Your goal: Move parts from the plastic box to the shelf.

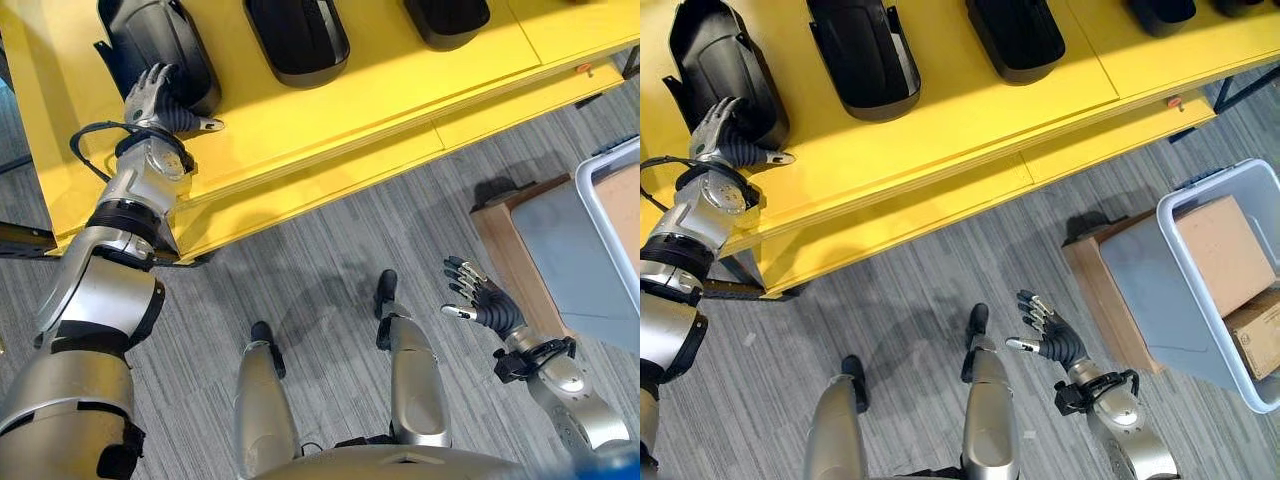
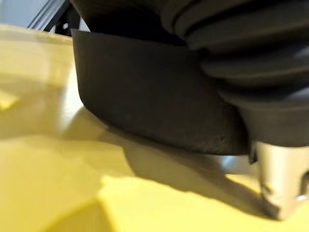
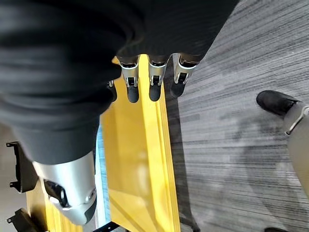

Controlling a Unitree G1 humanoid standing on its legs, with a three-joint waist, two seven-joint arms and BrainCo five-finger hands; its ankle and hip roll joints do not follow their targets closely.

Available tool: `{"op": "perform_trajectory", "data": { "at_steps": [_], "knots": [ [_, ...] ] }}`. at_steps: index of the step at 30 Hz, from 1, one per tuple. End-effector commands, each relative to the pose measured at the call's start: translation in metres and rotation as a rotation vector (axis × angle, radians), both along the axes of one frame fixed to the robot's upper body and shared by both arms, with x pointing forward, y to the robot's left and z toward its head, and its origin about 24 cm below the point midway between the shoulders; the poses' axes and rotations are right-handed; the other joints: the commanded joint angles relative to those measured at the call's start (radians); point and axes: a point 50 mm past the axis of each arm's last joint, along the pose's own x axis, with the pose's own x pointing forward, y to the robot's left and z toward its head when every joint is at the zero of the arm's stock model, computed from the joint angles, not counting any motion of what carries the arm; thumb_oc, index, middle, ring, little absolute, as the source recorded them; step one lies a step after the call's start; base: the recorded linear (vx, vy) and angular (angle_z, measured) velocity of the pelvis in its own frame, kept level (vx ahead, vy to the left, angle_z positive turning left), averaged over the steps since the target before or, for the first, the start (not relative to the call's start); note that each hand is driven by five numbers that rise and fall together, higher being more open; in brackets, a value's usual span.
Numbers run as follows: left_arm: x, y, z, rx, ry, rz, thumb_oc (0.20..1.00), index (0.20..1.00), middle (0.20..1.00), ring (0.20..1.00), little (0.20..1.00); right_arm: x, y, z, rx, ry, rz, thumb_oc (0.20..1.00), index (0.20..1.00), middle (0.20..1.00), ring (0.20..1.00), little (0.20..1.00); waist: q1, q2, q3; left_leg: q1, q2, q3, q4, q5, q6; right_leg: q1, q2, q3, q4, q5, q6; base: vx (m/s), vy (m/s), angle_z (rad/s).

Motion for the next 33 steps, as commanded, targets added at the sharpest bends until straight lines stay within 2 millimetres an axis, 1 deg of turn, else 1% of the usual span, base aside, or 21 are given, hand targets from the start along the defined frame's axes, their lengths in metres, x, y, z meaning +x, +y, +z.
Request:
{"op": "perform_trajectory", "data": {
  "at_steps": [1,4,7,10,15,16,17,20,22,26,27,30,32,33],
  "knots": [
    [-0.011,0.027,-0.027,-0.19,0.062,0.103,1.0,1.0,1.0,1.0,1.0,-0.001,-0.006,0.015,0.003,-0.055,0.018,1.0,1.0,1.0,1.0,1.0,0.012,-0.017,-0.015,-0.014,-0.011,0.028,-0.049,0.055,0.026,0.053,-0.049,0.05,0.155,-0.164,0.069,0.0,0.0,0.0],
    [-0.014,0.034,-0.028,-0.223,0.051,0.126,1.0,1.0,1.0,1.0,1.0,-0.002,-0.007,0.014,0.005,-0.048,0.02,1.0,1.0,1.0,1.0,1.0,0.012,-0.018,-0.019,-0.016,-0.011,0.028,-0.047,0.055,0.024,0.049,-0.049,0.052,0.158,-0.164,0.069,0.0,0.0,0.0],
    [-0.017,0.039,-0.027,-0.218,0.052,0.14,1.0,1.0,1.0,1.0,1.0,-0.003,-0.007,0.014,0.003,-0.047,0.019,1.0,1.0,1.0,1.0,1.0,0.01,-0.019,-0.022,-0.018,-0.009,0.029,-0.044,0.054,0.024,0.046,-0.049,0.053,0.16,-0.165,0.069,0.0,0.0,0.0],
    [-0.023,0.051,-0.025,-0.143,0.079,0.18,1.0,1.0,1.0,1.0,1.0,-0.003,-0.008,0.016,0.006,-0.051,0.028,1.0,1.0,1.0,1.0,1.0,0.005,-0.022,-0.028,-0.019,-0.006,0.031,-0.042,0.055,0.023,0.043,-0.046,0.057,0.159,-0.163,0.071,0.0,0.005,-0.08],
    [-0.025,0.056,-0.023,-0.043,0.118,0.205,1.0,1.0,1.0,1.0,1.0,-0.003,-0.008,0.02,-0.002,-0.065,0.037,1.0,1.0,1.0,1.0,1.0,0.0,-0.022,-0.033,-0.019,-0.001,0.038,-0.038,0.053,0.022,0.037,-0.043,0.064,0.159,-0.161,0.073,0.0,0.003,-0.02],
    [-0.025,0.055,-0.023,-0.021,0.125,0.202,1.0,1.0,1.0,1.0,1.0,-0.002,-0.009,0.02,-0.004,-0.067,0.037,1.0,1.0,1.0,1.0,1.0,0.001,-0.021,-0.033,-0.017,-0.001,0.039,-0.04,0.053,0.022,0.038,-0.043,0.064,0.158,-0.161,0.073,-0.02,0.014,-0.05],
    [-0.023,0.052,-0.024,0.038,0.147,0.194,1.0,1.0,1.0,1.0,1.0,-0.001,-0.009,0.022,-0.011,-0.076,0.039,1.0,1.0,1.0,1.0,1.0,0.001,-0.021,-0.032,-0.017,-0.001,0.04,-0.039,0.052,0.022,0.039,-0.044,0.065,0.157,-0.161,0.074,-0.01,0.01,-0.05],
    [-0.02,0.045,-0.024,0.064,0.146,0.169,1.0,1.0,1.0,1.0,1.0,0.002,-0.01,0.027,-0.023,-0.1,0.041,1.0,1.0,1.0,1.0,1.0,0.006,-0.016,-0.03,-0.019,-0.002,0.038,-0.037,0.051,0.022,0.04,-0.047,0.064,0.158,-0.161,0.073,0.0,0.0,0.0],
    [-0.017,0.039,-0.019,0.089,0.131,0.146,1.0,1.0,1.0,1.0,1.0,0.003,-0.01,0.027,-0.026,-0.104,0.037,1.0,1.0,1.0,1.0,1.0,0.008,-0.014,-0.029,-0.021,-0.004,0.036,-0.036,0.051,0.022,0.041,-0.048,0.063,0.156,-0.161,0.073,0.0,0.0,0.0],
    [-0.01,0.025,0.001,0.196,0.086,0.1,1.0,1.0,1.0,1.0,1.0,0.005,-0.012,0.03,-0.037,-0.119,0.027,1.0,1.0,1.0,1.0,1.0,0.013,-0.008,-0.025,-0.025,-0.006,0.033,-0.036,0.052,0.023,0.041,-0.051,0.059,0.159,-0.163,0.073,0.0,0.0,0.01],
    [-0.008,0.019,0.012,0.284,0.072,0.082,1.0,1.0,1.0,1.0,1.0,0.006,-0.013,0.031,-0.044,-0.125,0.021,1.0,1.0,1.0,1.0,1.0,0.017,-0.004,-0.023,-0.023,-0.008,0.032,-0.039,0.051,0.024,0.042,-0.051,0.057,0.159,-0.164,0.074,0.0,-0.001,0.05],
    [-0.01,0.012,0.035,0.447,0.023,0.058,1.0,1.0,1.0,1.0,1.0,0.008,-0.014,0.032,-0.043,-0.138,0.008,1.0,1.0,1.0,1.0,1.0,0.025,0.003,-0.02,-0.024,-0.01,0.029,-0.039,0.05,0.025,0.045,-0.053,0.055,0.16,-0.166,0.076,0.0,-0.004,0.03],
    [-0.012,0.008,0.041,0.548,0.024,0.045,1.0,1.0,1.0,1.0,1.0,0.009,-0.015,0.034,-0.047,-0.148,0.007,1.0,1.0,1.0,1.0,1.0,0.029,0.007,-0.017,-0.022,-0.012,0.028,-0.039,0.048,0.026,0.047,-0.054,0.054,0.16,-0.167,0.076,0.0,0.0,0.0],
    [-0.012,0.008,0.039,0.551,0.035,0.036,1.0,1.0,1.0,1.0,1.0,0.009,-0.016,0.034,-0.046,-0.15,0.0,1.0,1.0,1.0,1.0,1.0,0.032,0.008,-0.016,-0.02,-0.013,0.028,-0.04,0.048,0.027,0.05,-0.054,0.054,0.16,-0.168,0.076,0.0,0.0,0.0]
  ]
}}
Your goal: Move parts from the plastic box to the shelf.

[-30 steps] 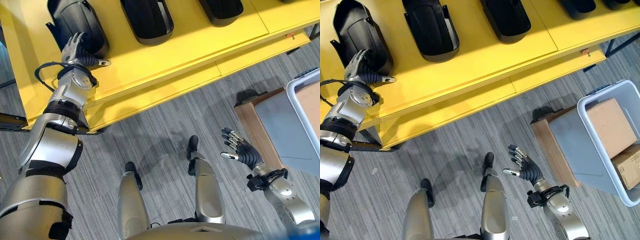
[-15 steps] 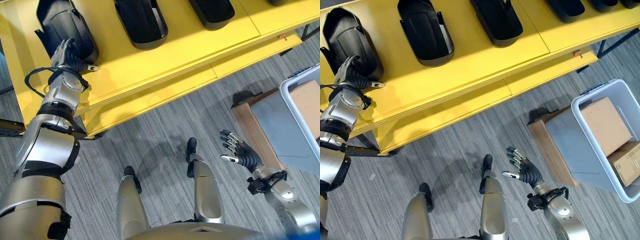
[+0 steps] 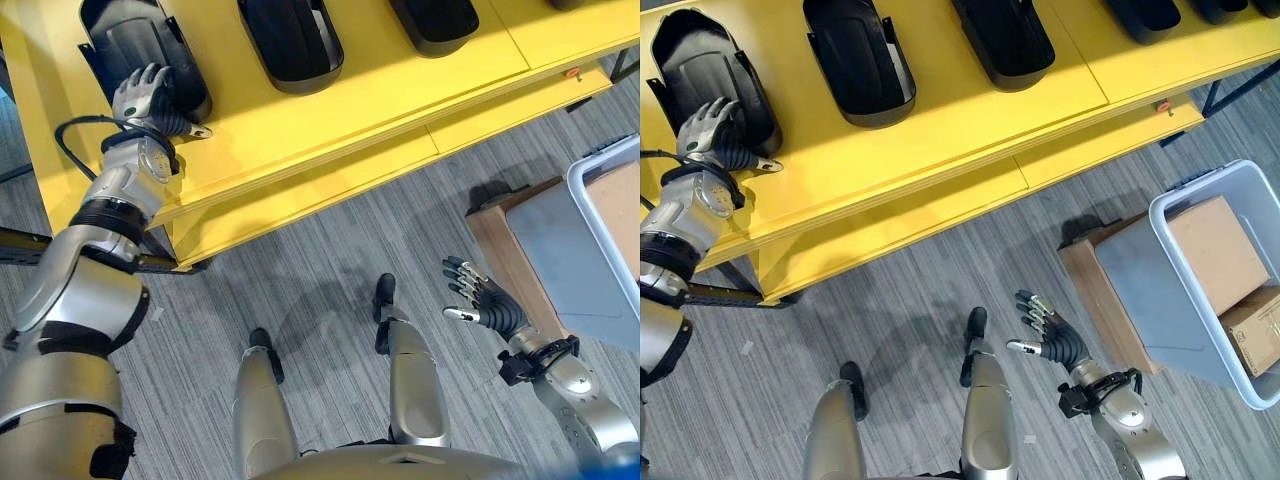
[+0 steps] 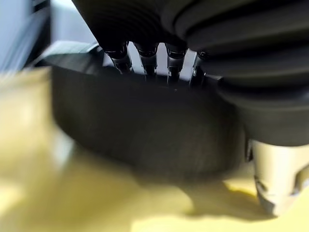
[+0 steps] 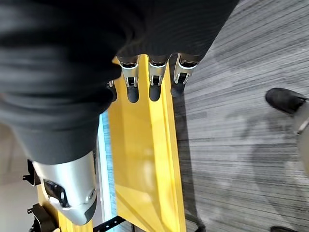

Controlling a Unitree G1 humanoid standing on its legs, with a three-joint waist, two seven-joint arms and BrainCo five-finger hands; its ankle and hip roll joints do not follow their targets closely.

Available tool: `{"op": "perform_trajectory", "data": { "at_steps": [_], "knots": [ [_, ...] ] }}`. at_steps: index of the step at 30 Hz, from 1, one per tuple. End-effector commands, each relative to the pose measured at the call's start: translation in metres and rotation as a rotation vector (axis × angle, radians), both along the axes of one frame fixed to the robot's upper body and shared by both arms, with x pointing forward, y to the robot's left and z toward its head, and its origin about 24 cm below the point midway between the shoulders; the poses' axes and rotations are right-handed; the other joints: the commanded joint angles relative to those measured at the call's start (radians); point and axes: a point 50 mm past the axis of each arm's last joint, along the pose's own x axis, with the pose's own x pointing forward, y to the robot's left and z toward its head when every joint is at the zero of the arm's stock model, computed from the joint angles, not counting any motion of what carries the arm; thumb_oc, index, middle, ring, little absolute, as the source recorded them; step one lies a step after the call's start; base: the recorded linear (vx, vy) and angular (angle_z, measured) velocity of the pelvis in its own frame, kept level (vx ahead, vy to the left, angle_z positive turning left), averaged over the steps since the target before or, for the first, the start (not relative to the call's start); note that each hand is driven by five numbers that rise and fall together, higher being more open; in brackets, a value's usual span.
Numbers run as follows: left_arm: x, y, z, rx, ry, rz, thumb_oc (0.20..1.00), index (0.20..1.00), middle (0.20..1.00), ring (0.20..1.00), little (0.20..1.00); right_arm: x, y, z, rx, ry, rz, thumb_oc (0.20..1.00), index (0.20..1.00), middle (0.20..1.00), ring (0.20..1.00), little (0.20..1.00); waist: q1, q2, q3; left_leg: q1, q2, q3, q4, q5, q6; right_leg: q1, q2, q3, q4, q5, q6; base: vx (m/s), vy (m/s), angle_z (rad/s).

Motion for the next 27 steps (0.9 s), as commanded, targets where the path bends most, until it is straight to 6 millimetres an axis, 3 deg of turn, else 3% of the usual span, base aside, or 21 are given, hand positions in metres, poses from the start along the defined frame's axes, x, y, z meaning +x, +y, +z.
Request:
{"op": "perform_trajectory", "data": {
  "at_steps": [1,13,18,21,25,27],
  "knots": [
    [-0.007,0.014,0.014,0.048,-0.034,0.048,1.0,1.0,1.0,1.0,1.0,0.006,-0.014,0.023,-0.042,-0.12,-0.03,1.0,1.0,1.0,1.0,1.0,0.032,-0.006,-0.004,-0.005,-0.009,0.017,-0.045,0.051,0.026,0.076,-0.051,0.031,0.156,-0.18,0.072,0.0,0.0,0.0],
    [-0.019,0.024,0.03,0.14,-0.071,0.067,1.0,1.0,1.0,1.0,1.0,0.005,-0.014,0.021,-0.057,-0.11,-0.028,1.0,1.0,1.0,1.0,1.0,0.043,0.013,-0.013,0.011,-0.013,0.017,-0.045,0.045,0.026,0.091,-0.056,0.028,0.159,-0.187,0.073,0.0,0.0,0.01],
    [-0.024,0.017,0.038,0.157,-0.112,0.009,1.0,1.0,1.0,1.0,1.0,0.005,-0.013,0.019,-0.047,-0.107,-0.026,1.0,1.0,1.0,1.0,1.0,0.049,0.018,-0.014,0.02,-0.015,0.017,-0.053,0.046,0.025,0.1,-0.057,0.024,0.156,-0.187,0.073,0.0,0.0,0.0],
    [-0.038,0.021,0.048,0.118,-0.17,-0.056,1.0,1.0,1.0,1.0,1.0,0.005,-0.013,0.018,-0.038,-0.108,-0.034,1.0,1.0,1.0,1.0,1.0,0.061,0.026,-0.015,0.031,-0.016,0.016,-0.064,0.05,0.024,0.111,-0.059,0.021,0.152,-0.187,0.075,0.0,0.0,0.0],
    [-0.06,0.008,0.029,-0.054,-0.218,-0.253,1.0,1.0,1.0,1.0,1.0,0.007,-0.01,0.012,-0.024,-0.101,-0.043,1.0,1.0,1.0,1.0,1.0,0.093,0.042,-0.019,0.081,-0.019,0.01,-0.104,0.061,0.019,0.159,-0.062,0.01,0.137,-0.189,0.074,0.03,-0.034,0.03],
    [-0.072,0.003,0.009,-0.257,-0.233,-0.363,1.0,1.0,1.0,1.0,1.0,0.008,-0.01,0.01,-0.015,-0.106,-0.062,1.0,1.0,1.0,1.0,1.0,0.112,0.048,-0.024,0.109,-0.019,0.006,-0.128,0.069,0.016,0.188,-0.064,0.002,0.127,-0.19,0.072,0.05,-0.053,0.11]
  ]
}}
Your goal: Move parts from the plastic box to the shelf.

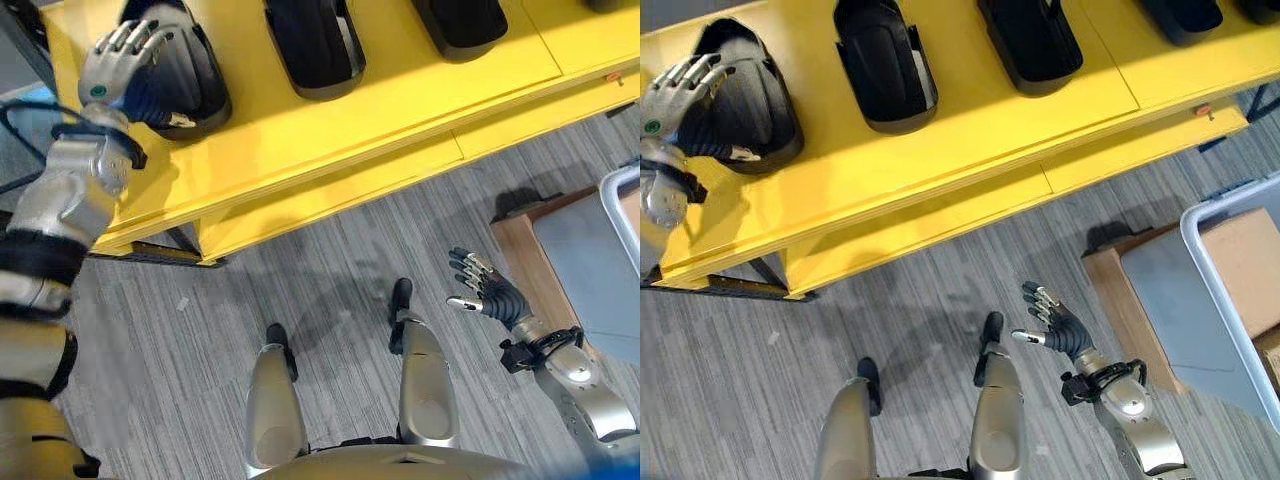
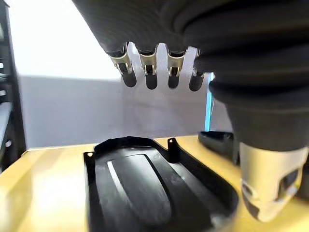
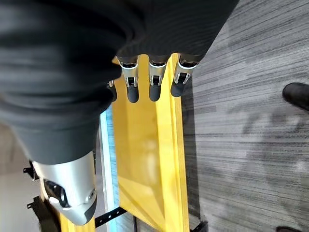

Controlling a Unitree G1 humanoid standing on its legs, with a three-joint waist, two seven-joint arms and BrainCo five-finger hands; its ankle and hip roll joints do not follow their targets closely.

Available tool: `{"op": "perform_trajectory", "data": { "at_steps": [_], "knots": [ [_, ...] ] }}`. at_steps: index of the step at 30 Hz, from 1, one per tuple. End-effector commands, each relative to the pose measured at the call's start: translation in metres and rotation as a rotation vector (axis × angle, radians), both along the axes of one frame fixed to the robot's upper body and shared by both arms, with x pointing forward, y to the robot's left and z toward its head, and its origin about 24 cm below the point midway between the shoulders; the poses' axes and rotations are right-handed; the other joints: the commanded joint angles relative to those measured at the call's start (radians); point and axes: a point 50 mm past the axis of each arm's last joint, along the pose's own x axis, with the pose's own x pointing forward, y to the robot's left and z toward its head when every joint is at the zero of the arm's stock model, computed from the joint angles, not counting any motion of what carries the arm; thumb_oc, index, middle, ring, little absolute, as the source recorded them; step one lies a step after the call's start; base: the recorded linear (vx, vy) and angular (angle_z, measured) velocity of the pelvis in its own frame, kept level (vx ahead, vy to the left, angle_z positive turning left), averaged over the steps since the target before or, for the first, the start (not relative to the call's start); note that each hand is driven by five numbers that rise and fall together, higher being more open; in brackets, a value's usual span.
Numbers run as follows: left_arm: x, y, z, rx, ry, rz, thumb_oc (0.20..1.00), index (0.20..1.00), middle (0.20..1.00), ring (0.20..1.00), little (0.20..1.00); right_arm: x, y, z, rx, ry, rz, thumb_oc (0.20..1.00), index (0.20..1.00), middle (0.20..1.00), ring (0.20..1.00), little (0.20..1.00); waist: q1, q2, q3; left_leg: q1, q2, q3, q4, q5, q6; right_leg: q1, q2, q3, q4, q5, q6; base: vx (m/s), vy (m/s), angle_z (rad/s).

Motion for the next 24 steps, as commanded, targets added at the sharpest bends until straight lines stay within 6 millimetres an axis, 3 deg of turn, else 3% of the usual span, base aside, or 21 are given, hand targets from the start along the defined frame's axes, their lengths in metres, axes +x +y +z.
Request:
{"op": "perform_trajectory", "data": {
  "at_steps": [1,2,4,5,6,7,13,14,18,19,24],
  "knots": [
    [-0.016,-0.005,-0.018,-0.531,-0.025,-0.258,1.0,1.0,1.0,1.0,1.0,0.002,-0.003,0.014,0.005,-0.106,-0.039,1.0,1.0,1.0,1.0,1.0,0.022,0.012,-0.059,0.004,-0.023,0.007,-0.052,0.054,0.033,0.148,-0.054,0.009,0.06,-0.121,0.069,0.08,-0.059,0.15],
    [-0.026,-0.005,-0.036,-0.77,0.002,-0.361,1.0,1.0,1.0,1.0,1.0,0.002,-0.003,0.013,0.01,-0.099,-0.056,1.0,1.0,1.0,1.0,1.0,0.022,0.022,-0.064,0.031,-0.025,0.001,-0.078,0.067,0.031,0.176,-0.051,0.0,0.049,-0.119,0.067,0.08,-0.059,0.14],
    [-0.037,-0.019,-0.064,-0.946,0.037,-0.436,1.0,1.0,1.0,1.0,1.0,0.003,-0.002,0.01,0.014,-0.096,-0.069,1.0,1.0,1.0,1.0,1.0,0.026,0.026,-0.078,0.055,-0.03,-0.002,-0.12,0.107,0.037,0.2,-0.056,-0.014,0.028,-0.102,0.054,-0.01,-0.03,0.16],
    [-0.038,-0.018,-0.065,-0.947,0.037,-0.434,1.0,1.0,1.0,1.0,1.0,0.003,-0.001,0.01,0.013,-0.095,-0.067,1.0,1.0,1.0,1.0,1.0,0.023,0.026,-0.079,0.057,-0.031,-0.003,-0.123,0.109,0.037,0.202,-0.056,-0.016,0.027,-0.101,0.054,0.0,-0.046,0.28],
    [-0.049,-0.036,-0.091,-1.151,0.113,-0.535,1.0,1.0,1.0,1.0,1.0,0.005,-0.002,0.009,0.014,-0.099,-0.084,1.0,1.0,1.0,1.0,1.0,0.029,0.036,-0.097,0.099,-0.033,-0.011,-0.171,0.13,0.037,0.242,-0.054,-0.031,0.009,-0.106,0.051,0.05,-0.06,0.35],
    [-0.056,-0.043,-0.103,-1.263,0.127,-0.566,1.0,1.0,1.0,1.0,1.0,0.006,0.0,0.009,0.013,-0.102,-0.084,1.0,1.0,1.0,1.0,1.0,0.034,0.04,-0.108,0.115,-0.035,-0.017,-0.196,0.14,0.036,0.26,-0.051,-0.042,-0.001,-0.108,0.05,0.06,-0.085,0.36],
    [-0.087,-0.057,-0.156,-1.495,0.282,-0.543,1.0,1.0,1.0,1.0,1.0,0.005,-0.001,0.005,0.014,-0.084,-0.095,1.0,1.0,1.0,1.0,1.0,0.041,0.055,-0.177,0.225,-0.031,-0.026,-0.336,0.195,0.033,0.355,-0.02,-0.076,-0.076,-0.112,0.048,0.04,-0.061,0.14],
    [-0.101,-0.06,-0.182,-1.615,0.361,-0.493,1.0,1.0,1.0,1.0,1.0,0.0,-0.005,0.002,0.017,-0.065,-0.114,1.0,1.0,1.0,1.0,1.0,0.045,0.062,-0.211,0.262,-0.022,-0.024,-0.388,0.218,0.032,0.39,-0.003,-0.087,-0.116,-0.109,0.049,0.04,-0.088,0.02],
    [-0.121,-0.062,-0.211,-1.724,0.431,-0.409,1.0,1.0,1.0,1.0,1.0,-0.007,-0.007,-0.006,0.049,-0.024,-0.136,1.0,1.0,1.0,1.0,1.0,0.048,0.069,-0.252,0.3,-0.012,-0.026,-0.452,0.249,0.026,0.434,0.019,-0.097,-0.172,-0.106,0.051,0.03,-0.053,-0.03],
    [-0.132,-0.067,-0.232,-1.821,0.468,-0.339,1.0,1.0,1.0,1.0,1.0,-0.012,-0.004,-0.014,0.087,0.012,-0.15,1.0,1.0,1.0,1.0,1.0,0.051,0.073,-0.275,0.317,-0.008,-0.024,-0.477,0.262,0.022,0.455,0.031,-0.104,-0.2,-0.102,0.053,0.01,-0.052,0.01],
    [-0.149,-0.074,-0.259,-1.843,0.566,-0.227,1.0,1.0,1.0,1.0,1.0,-0.018,-0.002,-0.026,0.123,0.065,-0.188,1.0,1.0,1.0,1.0,1.0,0.05,0.077,-0.317,0.341,-0.01,-0.022,-0.516,0.279,0.019,0.48,0.039,-0.112,-0.233,-0.094,0.059,-0.01,-0.009,0.02]
  ]
}}
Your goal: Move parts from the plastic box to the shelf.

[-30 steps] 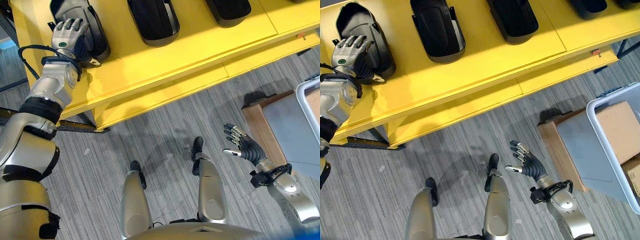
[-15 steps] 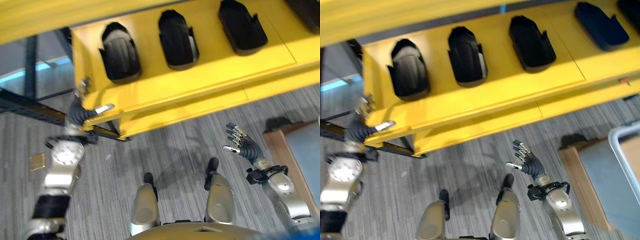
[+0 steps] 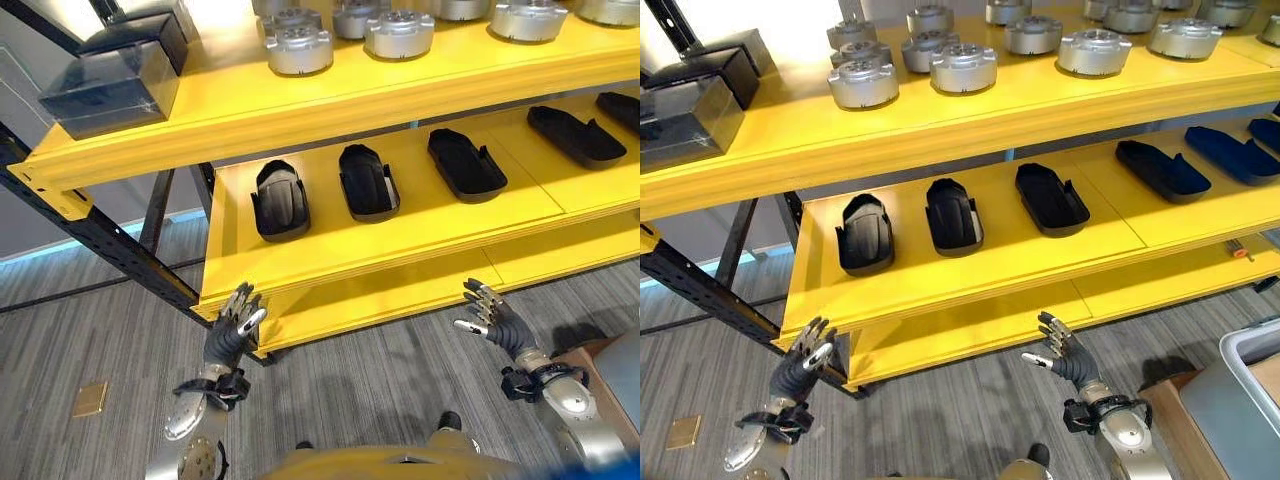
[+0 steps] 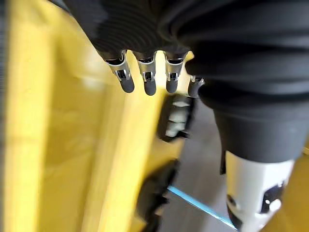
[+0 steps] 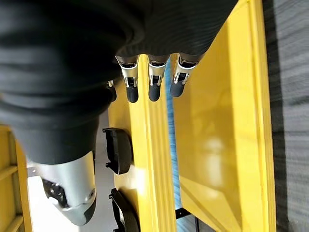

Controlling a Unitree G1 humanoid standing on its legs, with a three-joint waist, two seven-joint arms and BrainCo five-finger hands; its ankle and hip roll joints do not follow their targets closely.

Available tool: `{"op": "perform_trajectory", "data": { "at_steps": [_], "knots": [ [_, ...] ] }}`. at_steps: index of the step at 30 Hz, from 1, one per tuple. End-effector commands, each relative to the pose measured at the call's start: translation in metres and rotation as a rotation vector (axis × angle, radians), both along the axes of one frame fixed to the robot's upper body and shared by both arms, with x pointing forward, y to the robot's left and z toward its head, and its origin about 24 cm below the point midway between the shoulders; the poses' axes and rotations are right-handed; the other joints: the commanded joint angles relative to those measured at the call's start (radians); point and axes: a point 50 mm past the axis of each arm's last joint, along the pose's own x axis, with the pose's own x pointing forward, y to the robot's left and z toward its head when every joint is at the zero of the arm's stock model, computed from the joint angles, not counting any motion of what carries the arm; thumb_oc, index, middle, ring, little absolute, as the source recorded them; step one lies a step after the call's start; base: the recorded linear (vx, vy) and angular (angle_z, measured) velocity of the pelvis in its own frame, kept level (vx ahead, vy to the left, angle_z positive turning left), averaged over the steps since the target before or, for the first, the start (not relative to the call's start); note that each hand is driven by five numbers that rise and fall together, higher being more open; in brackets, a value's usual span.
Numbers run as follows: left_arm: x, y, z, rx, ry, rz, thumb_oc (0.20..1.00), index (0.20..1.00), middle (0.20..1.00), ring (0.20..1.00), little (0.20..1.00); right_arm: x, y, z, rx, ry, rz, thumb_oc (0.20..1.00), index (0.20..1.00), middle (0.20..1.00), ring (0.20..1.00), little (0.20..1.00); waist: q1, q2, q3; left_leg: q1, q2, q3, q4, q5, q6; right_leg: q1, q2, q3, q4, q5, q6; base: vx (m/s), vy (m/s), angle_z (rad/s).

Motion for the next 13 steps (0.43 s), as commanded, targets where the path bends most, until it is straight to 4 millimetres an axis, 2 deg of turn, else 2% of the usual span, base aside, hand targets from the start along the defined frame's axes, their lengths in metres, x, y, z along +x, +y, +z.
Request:
{"op": "perform_trajectory", "data": {
  "at_steps": [1,7,13],
  "knots": [
    [0.019,0.014,0.026,0.086,-0.125,-0.043,1.0,1.0,1.0,1.0,1.0,0.015,0.007,0.02,0.077,-0.121,-0.021,1.0,1.0,1.0,1.0,1.0,-0.005,-0.056,0.017,-0.073,-0.014,0.007,-0.04,0.111,0.02,0.097,-0.013,0.026,0.008,-0.096,0.025,-0.02,0.003,0.03],
    [0.012,0.017,0.013,0.13,-0.054,-0.01,1.0,1.0,1.0,1.0,1.0,0.012,0.018,0.017,0.138,-0.103,-0.025,1.0,1.0,1.0,1.0,1.0,-0.006,-0.064,0.005,-0.03,-0.016,0.036,-0.047,0.097,0.026,0.115,-0.018,0.049,0.008,-0.09,0.036,0.01,0.003,-0.06],
    [0.008,0.017,0.009,0.136,-0.033,0.0,1.0,1.0,1.0,1.0,1.0,0.008,0.02,0.016,0.161,-0.099,-0.035,1.0,1.0,1.0,1.0,1.0,-0.009,-0.069,0.006,-0.013,-0.014,0.048,-0.048,0.092,0.027,0.128,-0.017,0.061,-0.004,-0.086,0.04,0.02,0.001,-0.06]
  ]
}}
